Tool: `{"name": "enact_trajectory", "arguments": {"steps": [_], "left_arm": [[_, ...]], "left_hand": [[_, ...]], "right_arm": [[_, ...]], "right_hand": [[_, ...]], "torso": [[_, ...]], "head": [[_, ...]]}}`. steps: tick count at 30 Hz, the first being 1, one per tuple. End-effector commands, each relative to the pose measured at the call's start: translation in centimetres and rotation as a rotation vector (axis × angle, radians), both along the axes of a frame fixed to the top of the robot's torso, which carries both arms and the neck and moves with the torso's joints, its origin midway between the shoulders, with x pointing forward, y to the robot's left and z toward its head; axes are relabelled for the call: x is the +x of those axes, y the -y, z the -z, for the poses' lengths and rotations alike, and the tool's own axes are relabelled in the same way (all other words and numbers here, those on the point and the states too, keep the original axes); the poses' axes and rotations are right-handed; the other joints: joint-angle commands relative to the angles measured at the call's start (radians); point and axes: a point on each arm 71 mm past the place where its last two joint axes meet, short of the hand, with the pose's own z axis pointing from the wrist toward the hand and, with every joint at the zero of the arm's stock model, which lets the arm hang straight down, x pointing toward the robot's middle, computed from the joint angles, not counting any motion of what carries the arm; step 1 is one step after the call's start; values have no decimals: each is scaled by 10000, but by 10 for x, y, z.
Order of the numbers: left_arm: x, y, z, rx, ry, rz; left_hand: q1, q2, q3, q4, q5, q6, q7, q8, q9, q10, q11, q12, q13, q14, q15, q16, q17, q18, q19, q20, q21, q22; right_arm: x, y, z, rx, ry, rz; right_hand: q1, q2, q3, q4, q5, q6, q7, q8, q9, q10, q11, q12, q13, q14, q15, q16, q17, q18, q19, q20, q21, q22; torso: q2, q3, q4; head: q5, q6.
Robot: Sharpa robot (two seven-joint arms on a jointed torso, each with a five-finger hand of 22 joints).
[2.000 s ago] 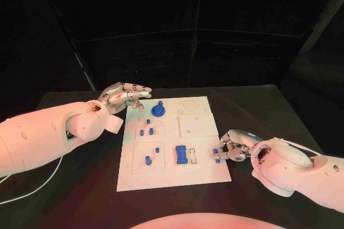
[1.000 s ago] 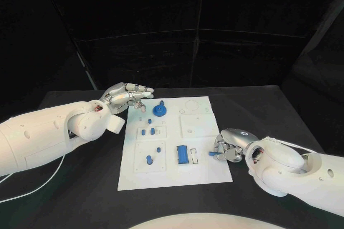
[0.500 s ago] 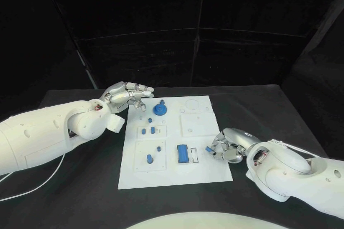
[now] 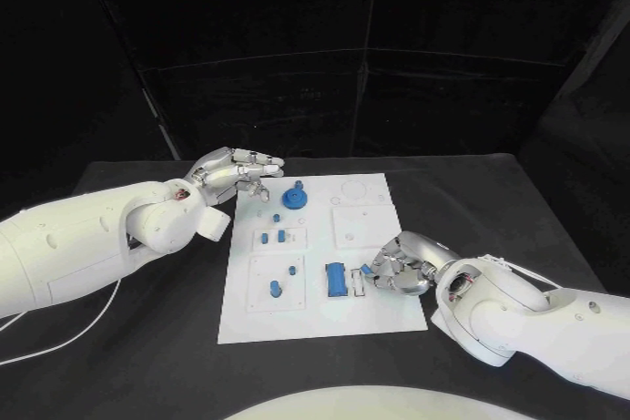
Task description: Assemble the parts on the task board
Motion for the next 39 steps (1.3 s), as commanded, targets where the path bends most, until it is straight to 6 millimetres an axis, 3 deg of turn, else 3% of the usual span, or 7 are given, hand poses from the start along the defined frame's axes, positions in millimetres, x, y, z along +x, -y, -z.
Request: {"name": "enact_trajectory", "arguments": {"steps": [1, 14, 20, 39], "left_arm": [[0, 2, -2, -154, 71, 122], [-1, 2, -2, -137, 47, 121], [0, 2, -2, -108, 33, 82], [0, 3, -1, -109, 2, 133]], "left_hand": [[36, 100, 30, -47, -26, -54, 23, 63, -12, -47, 10, 39, -10, -67, -17, -30, -7, 137, -46, 11, -35, -11], [27, 105, 33, -42, -28, -64, 35, 63, -13, -59, 19, 43, -12, -67, -13, -17, 1, 135, -48, 12, -36, -12], [-8, 117, 28, -16, -28, -74, 48, 63, -14, -72, 30, 49, -14, -80, -2, -16, -18, 131, -53, 18, -39, -14], [-8, 117, 28, -16, -28, -74, 48, 63, -14, -72, 30, 49, -14, -80, -2, -16, -18, 131, -53, 18, -39, -14]], "right_arm": [[2, -3, 4, 137, -488, 222], [8, -12, 11, -129, -730, 131], [8, -16, 12, -215, -836, 2], [9, -19, 16, -549, -1119, -246]], "right_hand": [[-176, -4, -48, 78, -22, 109, -25, -12, 52, 72, 4, 70, 19, 611, 14, 56, 555, -70, 88, 18, 51, 21], [-799, 56, -388, 234, 11, 370, -137, 96, 209, 211, -81, 139, 114, 623, -56, 87, 612, -76, 123, -42, 70, 59], [-995, 105, -524, 234, 13, 522, -220, 229, 331, 334, -146, 322, 307, 626, -105, 94, 629, -76, 126, -84, 67, 61], [-1127, 81, -684, 213, -63, 507, -242, 303, 432, 367, -172, 371, 383, 623, -136, 84, 618, -76, 121, -123, 58, 55]], "torso": [[-8, 8, 12], [-12, 9, -7], [-9, 9, -3], [-16, 10, -5]], "head": [[41, -15], [113, -42], [81, -41], [115, -60]]}}
